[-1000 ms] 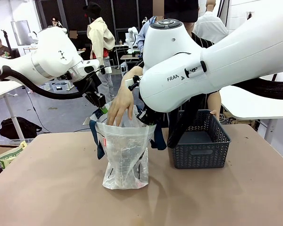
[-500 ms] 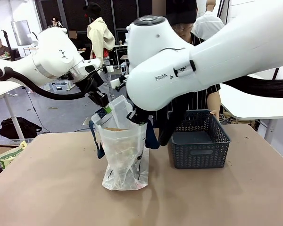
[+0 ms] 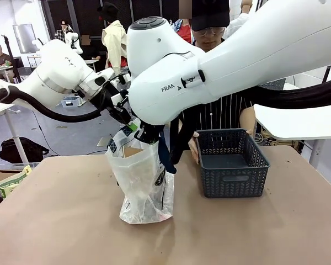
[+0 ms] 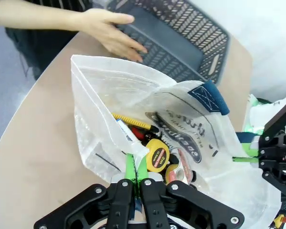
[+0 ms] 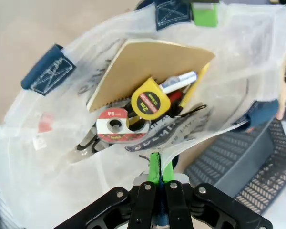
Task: Transfer purchased items from the store into the shopping bag.
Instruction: Move the Reusable shopping bag to the right side of the table.
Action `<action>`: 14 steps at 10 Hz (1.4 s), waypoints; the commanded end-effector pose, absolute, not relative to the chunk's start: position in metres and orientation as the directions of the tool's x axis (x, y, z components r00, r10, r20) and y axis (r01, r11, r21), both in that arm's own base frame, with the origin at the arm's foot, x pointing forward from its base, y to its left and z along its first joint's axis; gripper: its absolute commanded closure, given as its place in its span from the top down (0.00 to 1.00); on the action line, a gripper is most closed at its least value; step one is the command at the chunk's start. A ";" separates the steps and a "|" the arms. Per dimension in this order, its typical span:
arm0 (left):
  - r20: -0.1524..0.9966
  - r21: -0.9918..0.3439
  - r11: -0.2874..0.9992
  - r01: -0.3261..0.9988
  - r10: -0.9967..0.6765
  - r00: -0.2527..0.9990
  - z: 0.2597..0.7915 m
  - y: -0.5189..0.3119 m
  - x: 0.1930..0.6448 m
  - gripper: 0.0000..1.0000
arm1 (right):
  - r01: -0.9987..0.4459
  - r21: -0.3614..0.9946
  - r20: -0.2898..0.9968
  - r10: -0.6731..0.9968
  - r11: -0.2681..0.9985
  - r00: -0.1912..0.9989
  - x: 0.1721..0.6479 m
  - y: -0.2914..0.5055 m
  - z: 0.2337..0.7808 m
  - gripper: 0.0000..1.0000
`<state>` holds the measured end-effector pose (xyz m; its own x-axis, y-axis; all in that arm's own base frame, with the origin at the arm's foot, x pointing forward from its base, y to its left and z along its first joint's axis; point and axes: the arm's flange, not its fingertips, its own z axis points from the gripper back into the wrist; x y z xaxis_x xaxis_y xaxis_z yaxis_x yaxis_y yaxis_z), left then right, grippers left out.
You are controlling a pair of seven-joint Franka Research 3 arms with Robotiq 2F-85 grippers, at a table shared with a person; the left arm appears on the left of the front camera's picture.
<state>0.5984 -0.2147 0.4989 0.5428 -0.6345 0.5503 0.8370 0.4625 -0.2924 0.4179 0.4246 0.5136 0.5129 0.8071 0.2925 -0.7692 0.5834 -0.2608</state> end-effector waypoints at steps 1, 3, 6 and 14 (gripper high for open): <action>0.582 -0.359 0.383 0.851 -0.621 0.525 0.498 -0.209 0.610 0.00 | -0.787 -0.283 0.284 0.832 0.548 0.477 0.429 0.434 0.515 0.00; 0.601 -0.391 0.309 0.867 -0.627 0.495 0.497 -0.209 0.616 0.00 | -0.814 -0.278 0.291 0.853 0.510 0.434 0.436 0.442 0.512 0.00; 0.640 -0.435 0.233 0.870 -0.600 0.480 0.497 -0.209 0.623 0.00 | -0.855 -0.273 0.291 0.885 0.440 0.362 0.443 0.459 0.508 0.00; 0.651 -0.482 0.129 0.867 -0.609 0.452 0.485 -0.215 0.640 0.52 | -0.903 -0.271 0.317 0.917 0.333 0.243 0.460 0.488 0.496 0.00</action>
<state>0.6312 -0.2171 0.4823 0.4748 -0.6320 0.6124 0.8604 0.1868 -0.4742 0.4554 0.4839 0.4954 0.2773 0.9131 0.2990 -0.9009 0.3553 -0.2494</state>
